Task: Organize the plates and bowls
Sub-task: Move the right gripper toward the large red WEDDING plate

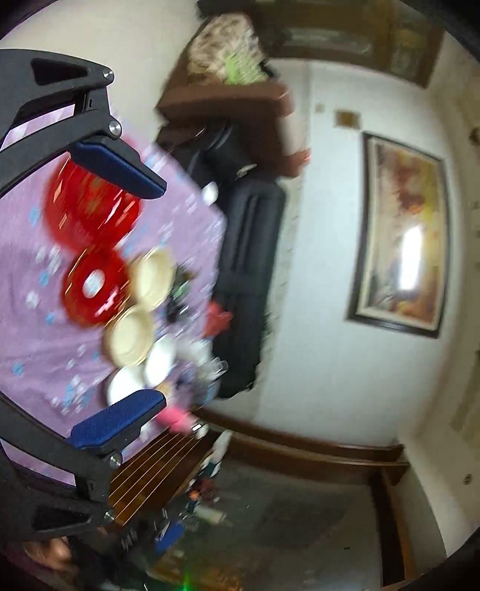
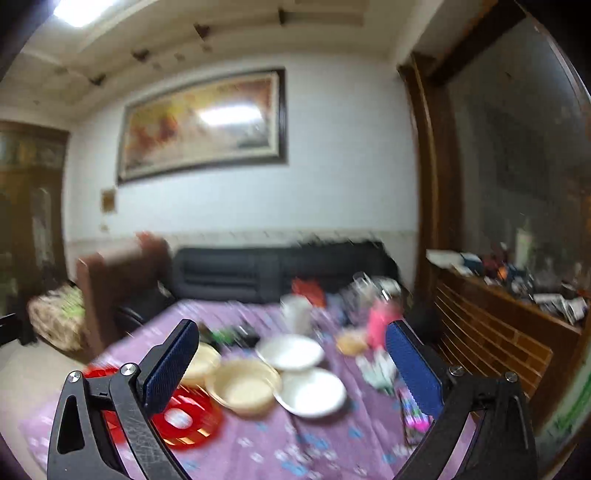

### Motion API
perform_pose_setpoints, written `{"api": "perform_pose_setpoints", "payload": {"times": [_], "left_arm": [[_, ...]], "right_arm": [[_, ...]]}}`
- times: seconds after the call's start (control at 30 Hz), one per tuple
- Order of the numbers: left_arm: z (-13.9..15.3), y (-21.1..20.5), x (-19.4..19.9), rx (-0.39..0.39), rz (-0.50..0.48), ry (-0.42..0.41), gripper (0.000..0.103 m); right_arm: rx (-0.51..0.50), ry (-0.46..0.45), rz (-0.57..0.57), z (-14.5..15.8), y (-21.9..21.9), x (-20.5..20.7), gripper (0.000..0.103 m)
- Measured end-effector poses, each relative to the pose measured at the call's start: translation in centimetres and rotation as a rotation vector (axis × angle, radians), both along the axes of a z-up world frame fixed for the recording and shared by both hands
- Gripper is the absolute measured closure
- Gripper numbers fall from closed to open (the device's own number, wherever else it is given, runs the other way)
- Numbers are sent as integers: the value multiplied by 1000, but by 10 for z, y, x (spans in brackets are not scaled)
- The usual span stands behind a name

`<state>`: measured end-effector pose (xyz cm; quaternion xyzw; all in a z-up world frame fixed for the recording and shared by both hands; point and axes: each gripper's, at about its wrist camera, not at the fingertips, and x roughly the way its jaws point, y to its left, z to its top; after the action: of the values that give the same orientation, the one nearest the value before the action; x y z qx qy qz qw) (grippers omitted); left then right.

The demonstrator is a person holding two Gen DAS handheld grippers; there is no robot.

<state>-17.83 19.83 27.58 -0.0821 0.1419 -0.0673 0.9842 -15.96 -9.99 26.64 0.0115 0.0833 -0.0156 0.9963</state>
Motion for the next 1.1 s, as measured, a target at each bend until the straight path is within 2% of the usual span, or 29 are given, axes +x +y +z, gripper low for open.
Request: {"api": "perform_pose_setpoints", "payload": {"times": [0.1, 0.2, 0.27, 0.33, 0.43, 0.53, 0.63, 0.73, 0.8, 0.83, 0.9, 1.0, 1.1], "left_arm": [[33, 28, -10, 76, 113, -66, 0], [61, 50, -4, 149, 182, -92, 0], [68, 64, 6, 191, 216, -100, 0], [61, 79, 27, 185, 233, -70, 0], [28, 98, 52, 120, 227, 25, 0], [-26, 111, 86, 66, 213, 159, 0], [-67, 120, 107, 35, 203, 265, 0], [-109, 130, 122, 25, 216, 349, 0], [-125, 136, 122, 26, 226, 371, 0], [-128, 136, 121, 28, 232, 377, 0], [-135, 142, 120, 31, 241, 389, 0], [-142, 150, 121, 50, 254, 395, 0], [-144, 157, 127, 54, 259, 397, 0]], "right_arm": [[-18, -75, 42, 48, 11, -9, 1], [32, -105, 115, 82, 19, 5, 1], [57, -91, 162, 96, 26, 18, 1], [71, -18, 229, 96, 44, 45, 1], [113, 167, 364, 59, 76, 86, 1], [107, 332, 464, -2, 112, 131, 1], [92, 469, 532, -64, 145, 166, 2], [79, 562, 535, -111, 167, 194, 6], [53, 597, 508, -127, 181, 208, 12], [10, 610, 462, -136, 185, 217, 17], [-95, 666, 332, -161, 183, 233, 25], [-195, 742, 132, -193, 163, 236, 27], [-173, 793, 69, -216, 142, 236, 27]]}}
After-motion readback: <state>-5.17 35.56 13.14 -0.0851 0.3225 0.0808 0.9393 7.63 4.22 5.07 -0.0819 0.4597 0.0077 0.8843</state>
